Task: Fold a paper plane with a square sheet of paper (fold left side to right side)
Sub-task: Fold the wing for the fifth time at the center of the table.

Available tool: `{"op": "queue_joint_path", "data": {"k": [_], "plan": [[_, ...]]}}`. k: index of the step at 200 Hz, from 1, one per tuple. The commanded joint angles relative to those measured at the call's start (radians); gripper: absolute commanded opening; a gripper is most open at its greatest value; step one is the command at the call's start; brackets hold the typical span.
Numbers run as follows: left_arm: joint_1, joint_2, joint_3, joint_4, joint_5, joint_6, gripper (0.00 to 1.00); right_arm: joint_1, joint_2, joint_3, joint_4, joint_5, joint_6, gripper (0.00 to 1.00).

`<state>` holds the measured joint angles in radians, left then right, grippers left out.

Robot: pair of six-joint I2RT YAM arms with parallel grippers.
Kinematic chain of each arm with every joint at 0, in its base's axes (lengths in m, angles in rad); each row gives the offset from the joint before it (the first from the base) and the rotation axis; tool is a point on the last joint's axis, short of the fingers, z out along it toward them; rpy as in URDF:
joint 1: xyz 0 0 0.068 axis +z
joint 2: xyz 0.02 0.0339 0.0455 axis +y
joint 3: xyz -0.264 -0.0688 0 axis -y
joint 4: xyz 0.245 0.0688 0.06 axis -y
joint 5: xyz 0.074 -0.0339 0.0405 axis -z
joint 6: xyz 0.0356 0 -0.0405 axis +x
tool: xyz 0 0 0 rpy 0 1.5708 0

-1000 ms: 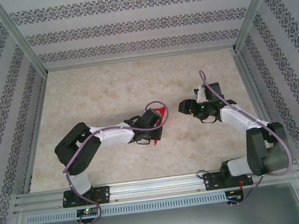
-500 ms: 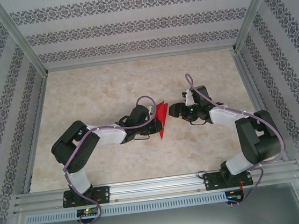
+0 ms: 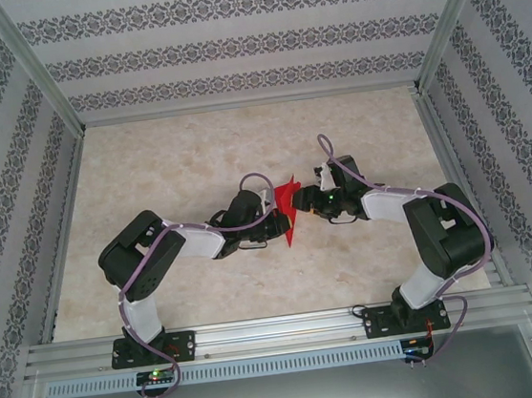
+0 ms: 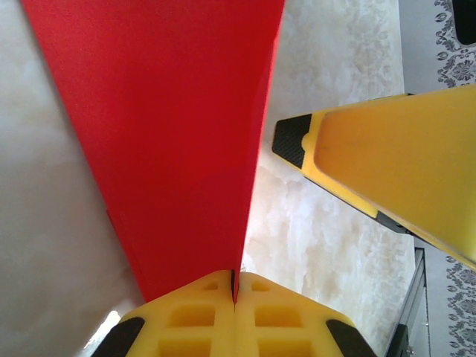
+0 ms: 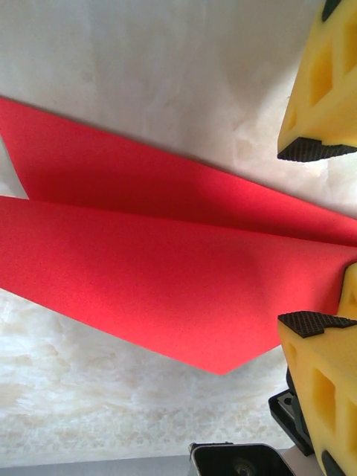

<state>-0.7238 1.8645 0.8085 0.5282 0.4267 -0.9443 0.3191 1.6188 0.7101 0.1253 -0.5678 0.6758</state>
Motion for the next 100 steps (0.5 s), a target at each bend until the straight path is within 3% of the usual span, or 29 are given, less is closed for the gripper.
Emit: {"op": "queue_joint_path", "data": {"k": [1, 100], "plan": [[0.016, 0.031, -0.012, 0.088, 0.022, -0.037, 0.00, 0.016, 0.029, 0.027, 0.034, 0.011, 0.011, 0.55], [0.015, 0.066, -0.017, 0.135, 0.036, -0.075, 0.00, 0.027, 0.112, 0.073, 0.014, 0.031, 0.034, 0.49]]}}
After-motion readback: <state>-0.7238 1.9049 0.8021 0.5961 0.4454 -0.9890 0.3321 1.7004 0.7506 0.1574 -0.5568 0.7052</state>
